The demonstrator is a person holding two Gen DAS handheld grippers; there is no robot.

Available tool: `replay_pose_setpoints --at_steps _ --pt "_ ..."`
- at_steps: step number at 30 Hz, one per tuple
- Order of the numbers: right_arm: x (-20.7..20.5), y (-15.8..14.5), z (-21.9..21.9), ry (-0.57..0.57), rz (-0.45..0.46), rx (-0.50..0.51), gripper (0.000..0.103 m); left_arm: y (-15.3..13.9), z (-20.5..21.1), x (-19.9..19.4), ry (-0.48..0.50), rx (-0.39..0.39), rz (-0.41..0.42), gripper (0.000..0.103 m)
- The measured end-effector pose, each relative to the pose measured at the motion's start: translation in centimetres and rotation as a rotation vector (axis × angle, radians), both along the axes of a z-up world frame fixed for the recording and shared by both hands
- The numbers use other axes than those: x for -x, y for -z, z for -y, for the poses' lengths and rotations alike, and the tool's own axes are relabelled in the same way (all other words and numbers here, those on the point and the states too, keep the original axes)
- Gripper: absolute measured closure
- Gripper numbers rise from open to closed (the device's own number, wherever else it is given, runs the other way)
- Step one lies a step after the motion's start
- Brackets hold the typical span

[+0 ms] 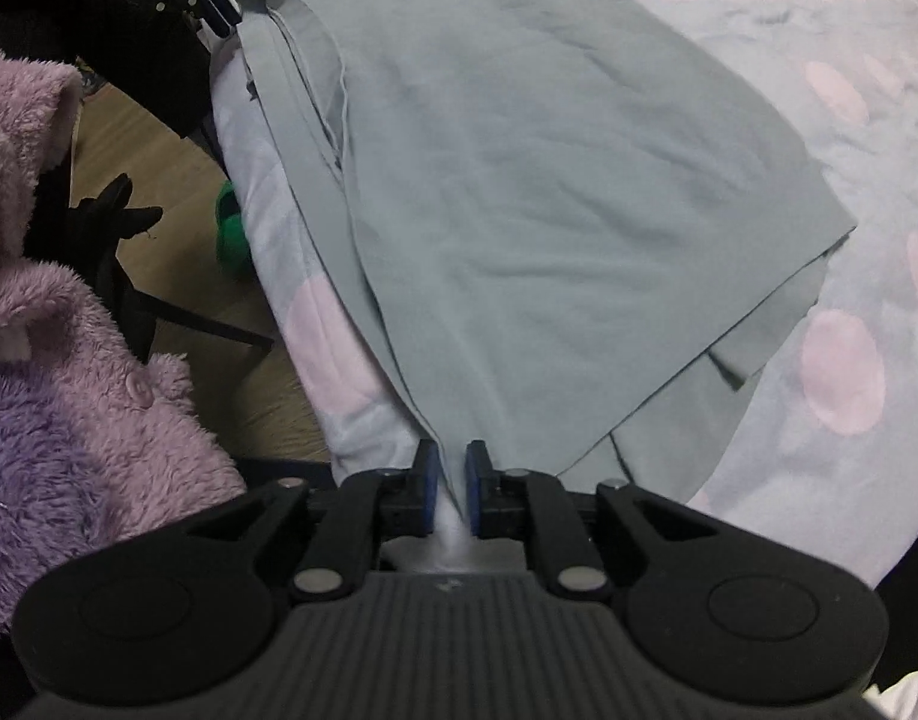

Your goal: Fold clothes

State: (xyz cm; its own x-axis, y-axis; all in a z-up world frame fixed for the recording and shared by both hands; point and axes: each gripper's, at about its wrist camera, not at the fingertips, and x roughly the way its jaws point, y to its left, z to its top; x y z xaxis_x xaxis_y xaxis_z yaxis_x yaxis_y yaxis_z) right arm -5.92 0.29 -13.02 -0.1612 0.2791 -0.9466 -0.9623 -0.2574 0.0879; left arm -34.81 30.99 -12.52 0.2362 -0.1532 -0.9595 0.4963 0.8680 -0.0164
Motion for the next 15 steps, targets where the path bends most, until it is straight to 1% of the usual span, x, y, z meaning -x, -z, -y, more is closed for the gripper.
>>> replay_pose_setpoints --at_steps 2,4,6,7,8,10,11,12,13,15 --pt "0.1 -0.2 0.2 -0.006 0.007 -0.008 0.089 -1.2 -0.4 0.0 -0.017 0.050 0.045 0.090" --pt "0.1 -1.2 0.3 0.004 -0.016 -0.055 0.089 -2.2 -0.8 -0.2 -0.040 0.084 0.096 0.089" --pt "0.2 -2.1 0.3 0.013 -0.044 -0.101 0.089 -2.6 -1.1 -0.8 -0.081 0.063 0.138 0.088" --pt "0.1 -2.7 0.2 0.021 -0.058 -0.125 0.089 -2.8 -1.3 -1.0 -0.102 0.051 0.155 0.086" --pt "-0.2 -3.2 0.1 0.034 -0.078 -0.152 0.089 -2.5 -1.6 -1.4 -0.126 0.032 0.154 0.084" --pt "-0.5 -3.5 -0.4 0.074 -0.091 -0.185 0.087 -1.8 -2.0 -2.1 -0.173 0.006 0.131 0.082" --pt "-0.7 -3.6 -0.6 0.094 -0.097 -0.202 0.082 -1.4 -2.1 -2.4 -0.184 0.003 0.108 0.082" --pt "-0.9 -3.8 -0.9 0.114 -0.104 -0.218 0.072 -0.9 -2.1 -2.6 -0.184 -0.001 0.084 0.082" --pt "-0.7 -3.5 -1.3 0.119 -0.112 -0.218 0.067 -0.4 -1.9 -2.7 -0.176 -0.014 0.066 0.082" --pt "-0.3 -2.7 -1.9 0.125 -0.076 -0.209 0.066 0.4 -1.2 -2.7 -0.158 -0.059 0.053 0.082"
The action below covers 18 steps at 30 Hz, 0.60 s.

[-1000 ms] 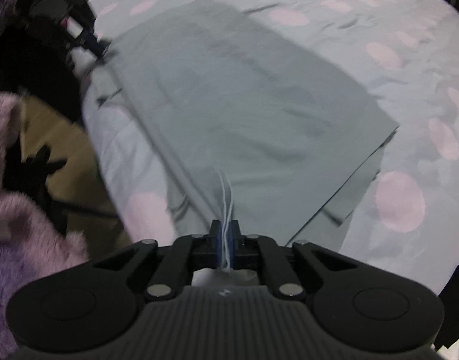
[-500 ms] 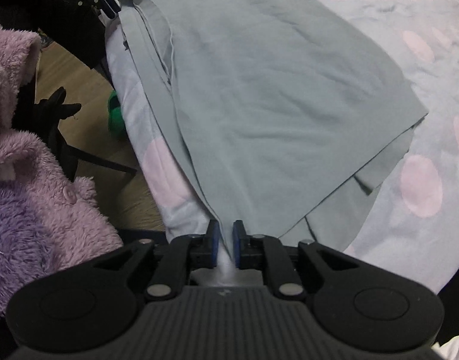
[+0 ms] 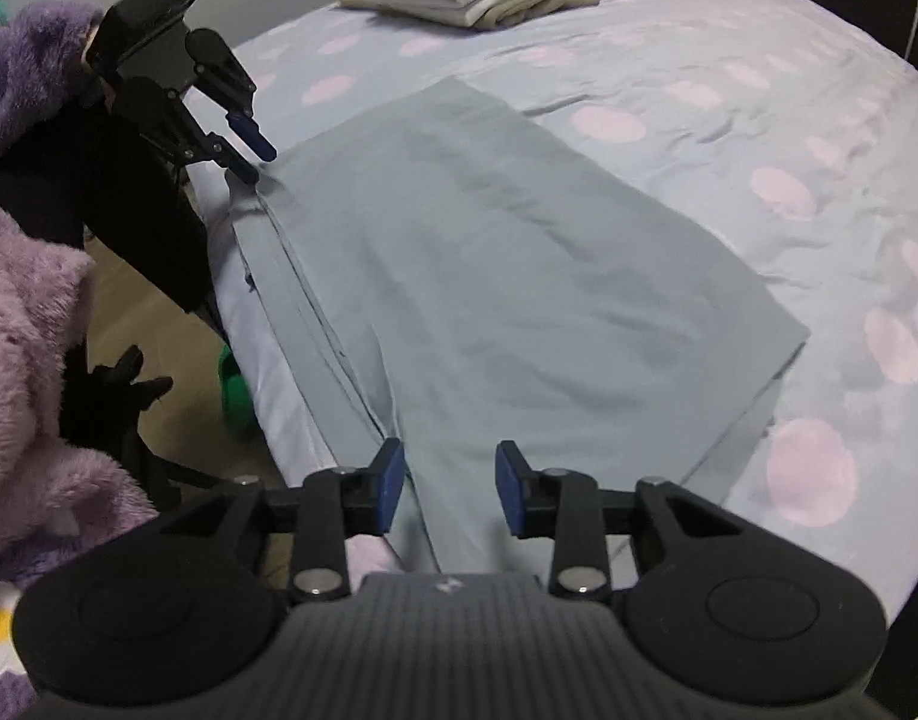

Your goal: Fold clothes

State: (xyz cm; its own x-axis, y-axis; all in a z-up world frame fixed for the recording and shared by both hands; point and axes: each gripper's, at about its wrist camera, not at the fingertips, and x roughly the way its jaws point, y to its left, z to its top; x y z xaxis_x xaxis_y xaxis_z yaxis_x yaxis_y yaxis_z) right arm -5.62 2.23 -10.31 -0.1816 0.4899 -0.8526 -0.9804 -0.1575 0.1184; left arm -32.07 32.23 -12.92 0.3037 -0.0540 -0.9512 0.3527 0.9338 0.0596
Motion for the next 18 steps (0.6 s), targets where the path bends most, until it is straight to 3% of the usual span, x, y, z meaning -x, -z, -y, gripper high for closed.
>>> replay_pose_setpoints --at_steps 2,5,12,18 --pt "0.4 0.8 -0.7 0.008 0.035 0.011 0.067 0.7 0.7 0.0 0.020 -0.038 -0.017 0.088" --pt "0.6 1.7 -1.3 0.056 0.088 0.001 0.078 0.7 1.1 0.8 0.079 -0.017 -0.045 0.094" --pt "2.1 3.9 -1.5 -0.036 0.083 0.083 0.078 2.0 2.5 1.7 0.158 -0.044 -0.140 0.096" --pt "3.1 5.1 -0.9 -0.119 0.102 0.171 0.078 0.5 1.3 1.3 0.107 0.026 -0.088 0.095"
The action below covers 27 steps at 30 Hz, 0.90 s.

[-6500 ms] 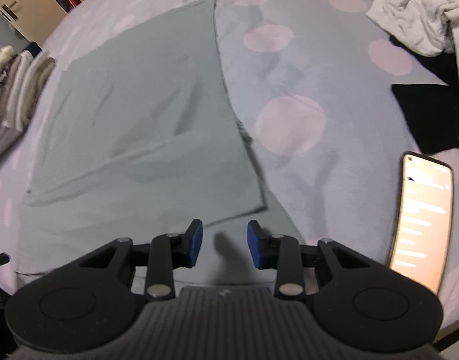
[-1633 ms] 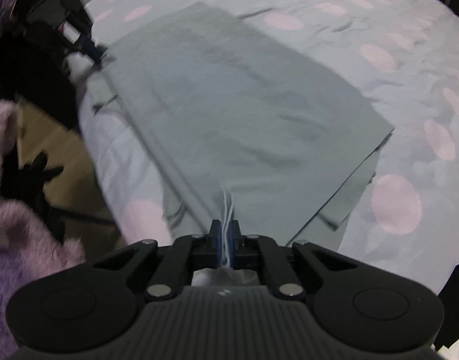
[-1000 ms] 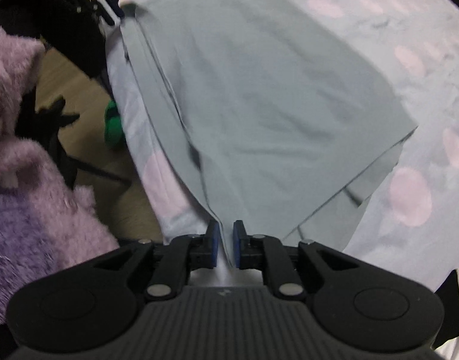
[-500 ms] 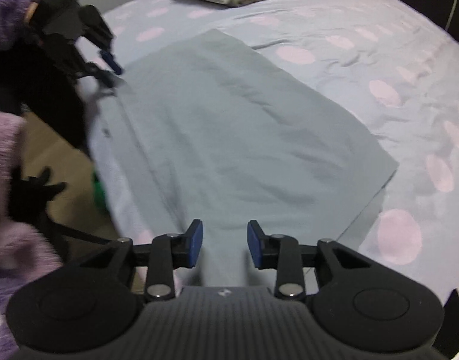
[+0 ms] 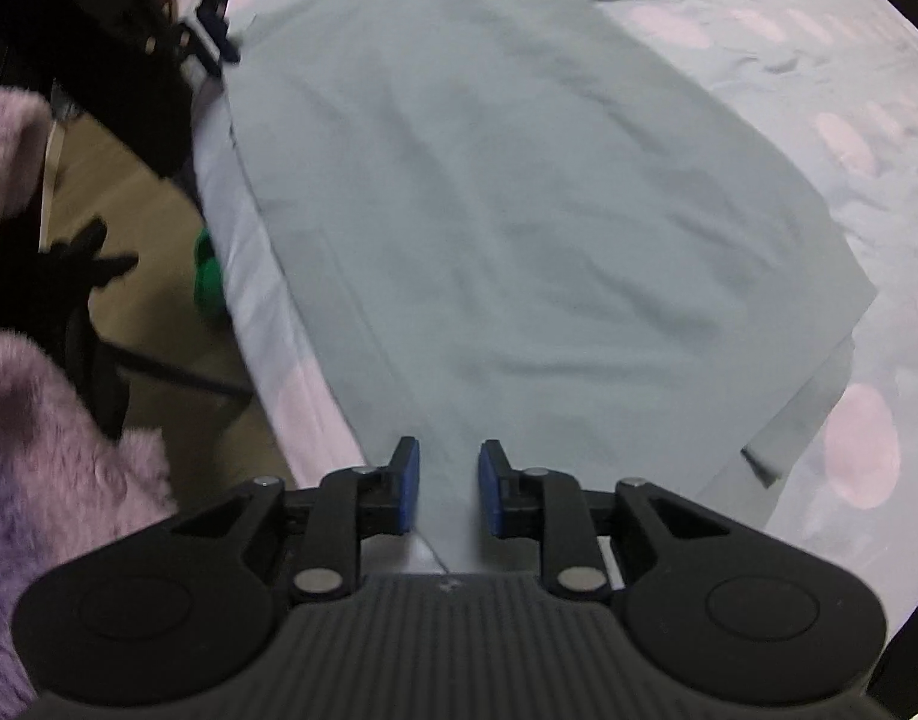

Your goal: Fold clothes

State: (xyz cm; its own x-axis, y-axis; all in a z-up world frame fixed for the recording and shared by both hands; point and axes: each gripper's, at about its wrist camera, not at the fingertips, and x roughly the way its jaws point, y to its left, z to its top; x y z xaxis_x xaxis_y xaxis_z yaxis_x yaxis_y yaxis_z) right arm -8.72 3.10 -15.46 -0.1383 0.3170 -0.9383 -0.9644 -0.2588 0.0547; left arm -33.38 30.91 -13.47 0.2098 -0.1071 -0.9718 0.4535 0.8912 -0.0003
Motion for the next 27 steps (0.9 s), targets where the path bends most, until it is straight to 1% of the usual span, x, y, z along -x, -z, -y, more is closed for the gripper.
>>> replay_pose_setpoints --at_steps 1,3,5,7,9,11,13,15,19,21,25,27 --pt "-0.2 -0.2 0.2 0.003 -0.003 -0.009 0.078 -0.3 -0.3 -0.1 -0.012 0.015 0.013 0.093" --pt "-1.1 -1.3 0.3 0.053 -0.012 -0.059 0.078 -1.0 -0.8 -0.3 -0.037 0.046 0.038 0.090" --pt "-2.6 -2.4 0.4 0.144 -0.016 -0.109 0.077 -1.6 -1.4 -0.6 -0.067 0.075 0.065 0.090" --pt "-4.5 -3.1 0.4 0.262 -0.016 -0.141 0.076 -2.4 -2.5 -1.4 -0.150 0.088 0.104 0.088" --pt "-6.4 -3.6 0.4 0.379 -0.020 -0.160 0.067 -2.7 -3.3 -2.6 -0.242 0.084 0.112 0.085" --pt "-8.1 -3.8 0.1 0.497 -0.030 -0.168 0.064 -2.9 -4.0 -3.8 -0.322 0.071 0.114 0.084" --pt "-9.6 -3.4 0.1 0.595 -0.064 -0.169 0.062 -2.9 -4.8 -4.9 -0.387 0.059 0.126 0.084" --pt "-11.1 -3.1 0.0 0.693 -0.098 -0.170 0.050 -2.7 -5.6 -6.0 -0.455 0.046 0.139 0.083" --pt "-14.1 -2.3 -0.2 0.888 -0.168 -0.171 0.050 -1.9 -6.9 -7.6 -0.573 0.058 0.155 0.082" --pt "-15.6 -1.3 0.2 0.965 -0.230 -0.164 0.050 -1.6 -7.1 -8.0 -0.579 0.063 0.153 0.082" --pt "-16.9 0.5 0.6 1.030 -0.300 -0.144 0.050 -1.0 -7.1 -8.5 -0.577 0.061 0.160 0.082" --pt "-17.1 1.1 0.5 1.033 -0.318 -0.132 0.050 -0.7 -7.3 -8.6 -0.594 0.057 0.164 0.082"
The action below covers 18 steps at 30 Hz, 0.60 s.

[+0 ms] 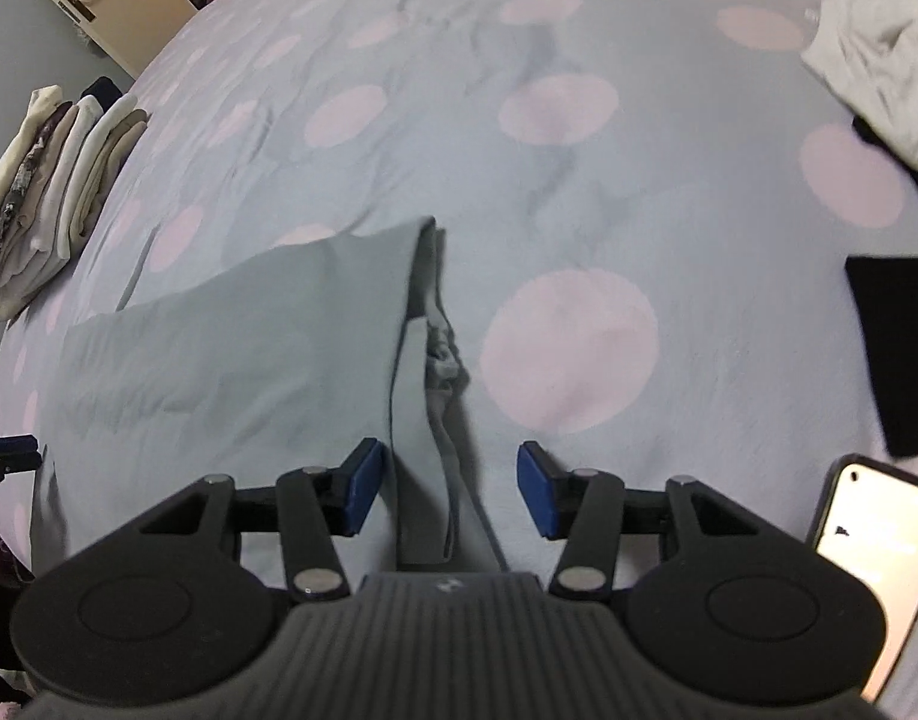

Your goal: Fold clothes

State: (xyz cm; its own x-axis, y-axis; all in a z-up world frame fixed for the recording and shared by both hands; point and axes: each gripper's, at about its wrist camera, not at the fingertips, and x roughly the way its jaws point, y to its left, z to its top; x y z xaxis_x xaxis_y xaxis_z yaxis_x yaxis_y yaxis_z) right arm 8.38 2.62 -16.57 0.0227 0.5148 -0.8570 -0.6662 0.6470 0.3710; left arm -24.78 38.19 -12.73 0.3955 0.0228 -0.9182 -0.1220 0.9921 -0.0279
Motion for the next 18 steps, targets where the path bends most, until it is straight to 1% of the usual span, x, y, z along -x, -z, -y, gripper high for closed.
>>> replay_pose_setpoints --at_steps 2,5,6,7,9,12,14,18 --pt "0.1 0.6 -0.2 0.002 -0.002 0.004 0.049 0.4 -0.3 -0.2 -0.031 -0.002 -0.002 0.082" --pt "0.8 0.8 -0.9 -0.020 0.044 0.024 0.049 0.6 -0.6 -0.4 -0.062 0.004 0.003 0.082" --pt "0.9 0.9 -1.1 -0.029 0.037 0.016 0.051 0.7 -0.7 -0.5 -0.070 0.007 0.006 0.082" --pt "1.0 1.0 -1.3 -0.039 0.031 0.007 0.055 0.7 -0.8 -0.5 -0.077 0.010 0.008 0.082" --pt "1.5 1.0 -1.6 -0.057 0.029 0.001 0.080 0.7 -0.7 -0.6 -0.082 0.012 0.012 0.082" --pt "1.9 0.7 -1.9 -0.069 0.039 -0.004 0.092 0.6 -0.5 -0.5 -0.077 0.011 0.018 0.082" --pt "2.0 0.2 -2.0 -0.069 0.043 -0.005 0.092 0.5 -0.5 -0.4 -0.069 0.012 0.022 0.082" --pt "2.5 -1.7 -2.0 -0.039 -0.006 -0.051 0.093 0.1 -0.5 -0.2 -0.061 0.012 0.028 0.082"
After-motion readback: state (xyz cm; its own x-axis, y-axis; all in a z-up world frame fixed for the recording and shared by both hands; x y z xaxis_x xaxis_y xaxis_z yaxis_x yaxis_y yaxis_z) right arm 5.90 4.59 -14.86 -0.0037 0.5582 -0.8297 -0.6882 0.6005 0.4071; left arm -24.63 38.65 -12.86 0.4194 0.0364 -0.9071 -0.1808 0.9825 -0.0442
